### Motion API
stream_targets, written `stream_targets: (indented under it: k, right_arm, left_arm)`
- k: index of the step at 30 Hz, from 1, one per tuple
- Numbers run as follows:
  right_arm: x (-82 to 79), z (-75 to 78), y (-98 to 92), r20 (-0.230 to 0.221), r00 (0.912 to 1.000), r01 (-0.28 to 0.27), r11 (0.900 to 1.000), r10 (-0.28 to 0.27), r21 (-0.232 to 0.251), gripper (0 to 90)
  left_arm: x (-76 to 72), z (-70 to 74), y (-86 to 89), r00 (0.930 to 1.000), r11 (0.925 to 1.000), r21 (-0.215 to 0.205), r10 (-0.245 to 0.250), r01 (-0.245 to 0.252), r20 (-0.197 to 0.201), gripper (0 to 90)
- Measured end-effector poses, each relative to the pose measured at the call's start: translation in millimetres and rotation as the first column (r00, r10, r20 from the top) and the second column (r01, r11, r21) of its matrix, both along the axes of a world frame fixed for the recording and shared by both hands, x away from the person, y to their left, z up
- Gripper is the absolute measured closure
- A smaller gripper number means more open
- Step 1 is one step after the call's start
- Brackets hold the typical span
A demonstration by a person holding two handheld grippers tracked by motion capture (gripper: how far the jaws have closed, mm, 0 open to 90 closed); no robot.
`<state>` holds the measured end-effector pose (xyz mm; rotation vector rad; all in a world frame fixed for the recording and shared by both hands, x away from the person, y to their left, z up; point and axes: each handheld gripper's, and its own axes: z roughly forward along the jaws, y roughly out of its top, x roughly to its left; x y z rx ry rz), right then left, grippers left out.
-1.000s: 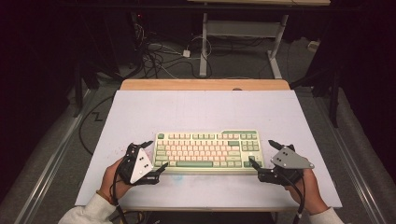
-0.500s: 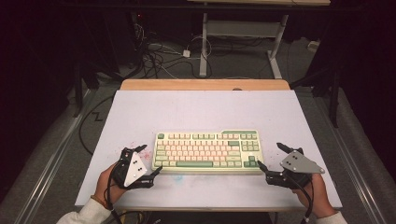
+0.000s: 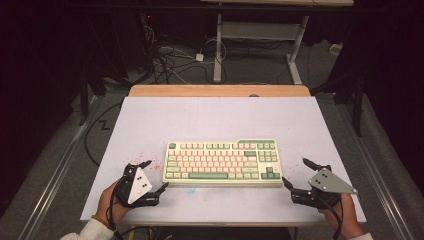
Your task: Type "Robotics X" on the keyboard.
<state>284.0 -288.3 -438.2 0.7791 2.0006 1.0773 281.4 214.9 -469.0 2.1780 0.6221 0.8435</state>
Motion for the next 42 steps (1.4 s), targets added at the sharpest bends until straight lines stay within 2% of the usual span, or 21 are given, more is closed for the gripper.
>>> stream_targets:
  k: [6, 9, 14, 22, 42]
  right_arm:
    - [-3.8, -8.8, -6.8, -0.019, 0.9997, 0.013, 1.0, -0.014, -0.005, 16.5]
    - [-4.4, -11.5, -8.8, -0.026, 0.9995, 0.017, 1.0, -0.017, -0.007, 16.5]
    - [-5.3, -8.4, -10.0, -0.013, 0.9998, 0.016, 1.0, -0.016, 0.008, 16.5]
    - [-7.8, -5.7, -3.8, -0.003, 1.0, -0.001, 1.0, 0.001, -0.006, 16.5]
    - [-8.6, -6.6, -3.2, -0.006, 1.0, -0.007, 1.0, 0.007, -0.013, 16.4]
  left_arm:
    - [-2.5, -6.0, 3.8, 0.9995, 0.9999, -0.008, 0.013, -0.013, -0.029, 15.4]
    - [-3.4, -5.7, 5.3, 0.9995, 0.9998, -0.007, 0.018, -0.019, -0.027, 15.4]
    - [-4.0, -4.0, 7.0, 0.9997, 0.9996, -0.02, 0.018, -0.018, -0.019, 15.4]
    - [-7.4, -4.1, 9.2, 0.9998, 0.9996, -0.026, 0.01, -0.01, -0.017, 15.4]
    - [-6.7, -4.0, 6.4, 0.9999, 0.9998, -0.018, 0.003, -0.004, -0.017, 15.4]
